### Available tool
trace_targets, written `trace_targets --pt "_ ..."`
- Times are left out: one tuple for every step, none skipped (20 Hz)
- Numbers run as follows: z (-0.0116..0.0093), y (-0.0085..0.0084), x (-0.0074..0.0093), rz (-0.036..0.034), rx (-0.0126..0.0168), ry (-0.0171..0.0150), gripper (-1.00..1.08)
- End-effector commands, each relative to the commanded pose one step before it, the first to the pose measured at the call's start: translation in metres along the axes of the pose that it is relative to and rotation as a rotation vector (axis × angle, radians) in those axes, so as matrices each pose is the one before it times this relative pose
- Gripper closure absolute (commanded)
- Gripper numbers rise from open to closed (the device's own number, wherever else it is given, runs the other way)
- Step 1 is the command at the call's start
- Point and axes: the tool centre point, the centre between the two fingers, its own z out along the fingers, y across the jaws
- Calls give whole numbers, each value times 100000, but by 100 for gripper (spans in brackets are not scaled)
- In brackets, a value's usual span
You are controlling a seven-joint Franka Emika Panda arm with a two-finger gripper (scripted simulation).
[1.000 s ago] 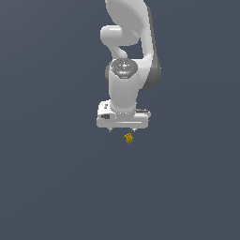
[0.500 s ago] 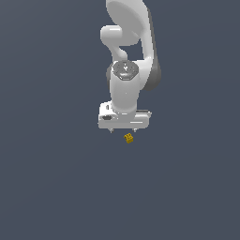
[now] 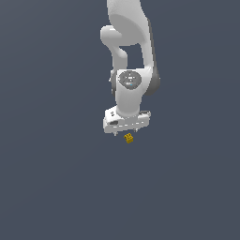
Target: Pick up the object and move it to a goal position.
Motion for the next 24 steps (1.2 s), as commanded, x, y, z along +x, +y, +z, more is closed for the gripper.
trace_targets --pt "1325 -687 -595 -6791 45 83 -92" --pt "463 -266 -205 -2451 34 47 -92" --pt "424 -255 -189 -2274 42 49 -92" --pt "386 -242 -172 -2095 46 49 -92" --pt "349 -226 -156 -1914 49 48 -92" --pt "313 -209 -140 -1733 50 47 -92" --pt "278 -192 -124 -1553 49 45 -92" --pt "243 -172 -108 -1371 47 42 -92" --pt "210 -150 -93 -1187 43 38 -92" --pt "176 -130 -78 -1007 38 34 -92" --pt "144 -108 -63 -825 32 28 -92" --pt "111 -83 -49 -639 26 23 -92" --pt "79 -60 -35 -457 19 17 -92" --pt "47 -37 -21 -276 12 10 -92" --pt "16 -15 -6 -98 4 4 -92" --pt "-64 52 23 561 14 -95 -92" --pt "34 1 -2 0 0 0 -92" --pt "102 4 -6 0 0 0 -92" --pt "165 -19 0 -48 -1 7 -92" --pt "236 9 -14 0 0 0 -92" --pt "299 -14 -8 -48 -1 7 -92" --pt "368 14 -23 0 0 0 -92" --pt "425 -35 -8 -97 0 14 -92" --pt "489 -18 -18 -68 0 10 -92"
